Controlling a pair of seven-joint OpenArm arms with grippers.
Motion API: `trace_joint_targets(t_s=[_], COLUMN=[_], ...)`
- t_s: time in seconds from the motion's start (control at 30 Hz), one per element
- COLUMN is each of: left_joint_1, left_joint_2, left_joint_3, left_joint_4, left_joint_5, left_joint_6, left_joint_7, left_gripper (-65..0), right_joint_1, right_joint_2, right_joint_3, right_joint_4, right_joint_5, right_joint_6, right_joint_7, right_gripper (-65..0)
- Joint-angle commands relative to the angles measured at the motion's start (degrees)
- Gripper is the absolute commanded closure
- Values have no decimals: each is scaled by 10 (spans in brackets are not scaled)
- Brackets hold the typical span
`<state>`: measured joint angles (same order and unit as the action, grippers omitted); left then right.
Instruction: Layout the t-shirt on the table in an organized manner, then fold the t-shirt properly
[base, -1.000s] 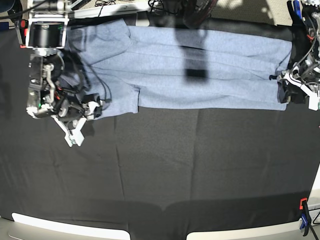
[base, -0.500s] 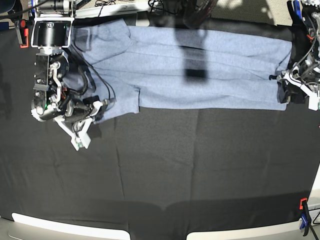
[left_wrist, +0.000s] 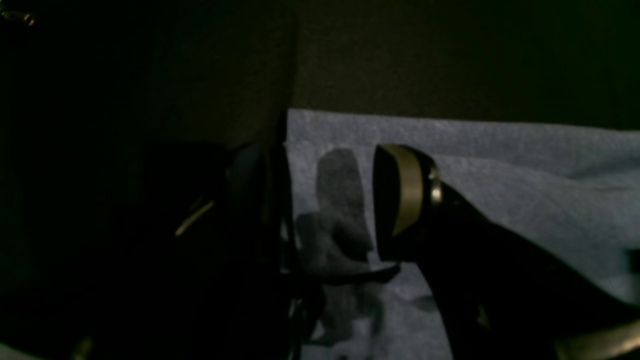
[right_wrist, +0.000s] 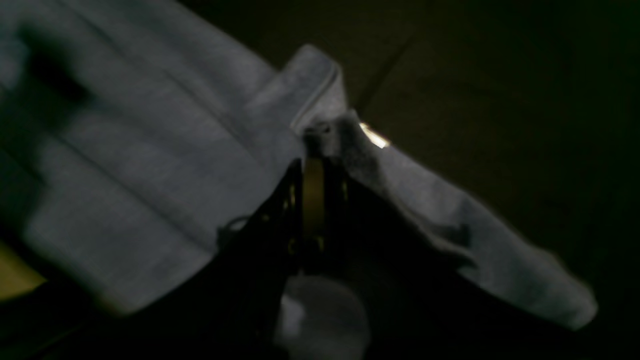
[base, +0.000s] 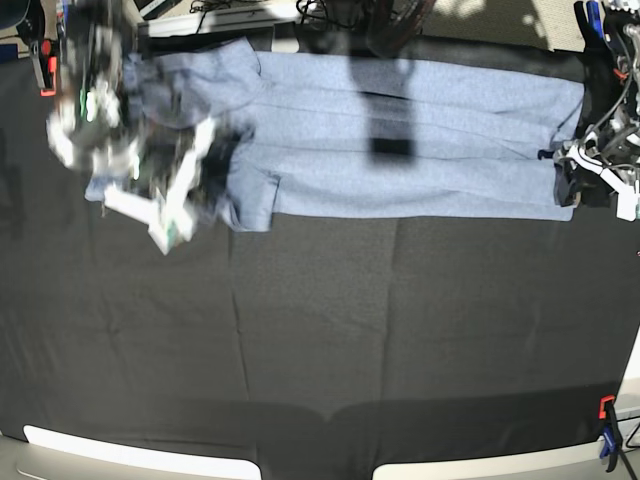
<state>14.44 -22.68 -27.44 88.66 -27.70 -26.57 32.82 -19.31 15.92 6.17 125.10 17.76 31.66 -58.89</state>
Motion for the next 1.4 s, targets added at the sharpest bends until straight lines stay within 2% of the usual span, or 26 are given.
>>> trace_joint_targets(t_s=[0.0,0.2,0.4,0.47,0.53,0.6,0.7,0.8,0.9,1.03,1.13,1.3,1.37], left_joint_1=[-5,-5,-5,-5,-5,-4,-4,-4,-4,-1,1,17,28], left_joint_2=[-11,-11,-11,-11,-11,-11,-11,-11,-11,-12,-12,-11,-12], left_joint_3=[-4,-4,-4,-4,-4,-4,-4,-4,-4,-4,-4,-37,-57], left_joint_4=[11,11,11,11,11,11,11,11,11,11,11,11,10], left_joint_5=[-9,-9,-9,-9,-9,-9,-9,-9,-9,-8,16,25,4], left_joint_6=[0,0,0,0,0,0,0,0,0,0,0,0,-1], left_joint_7=[-16,-16,-16,-16,-16,-16,-15,-15,-11,-8,-7,-17,-20], left_gripper=[-322,-322,-322,-322,-322,-322,-322,-322,-322,-322,-322,-322,-322], right_joint_1=[-20,-123,-153,-153,-153,-153,-148,-138,-119,-82,-59,-48,-46], right_joint_2=[2,1,1,1,1,1,1,1,1,1,1,1,1], right_joint_3=[2,2,2,2,2,2,2,2,2,2,12,75,100], right_joint_4=[31,87,86,86,86,86,86,86,86,86,82,37,7], right_joint_5=[4,4,10,28,63,104,173,202,186,111,49,37,37], right_joint_6=[1,1,1,2,23,46,53,53,52,46,33,24,24], right_joint_7=[13,14,14,14,17,22,24,26,26,26,27,52,61], right_gripper=[0,0,0,-77,-193,-274,-294,-294,-294,-294,-294,-293,-293])
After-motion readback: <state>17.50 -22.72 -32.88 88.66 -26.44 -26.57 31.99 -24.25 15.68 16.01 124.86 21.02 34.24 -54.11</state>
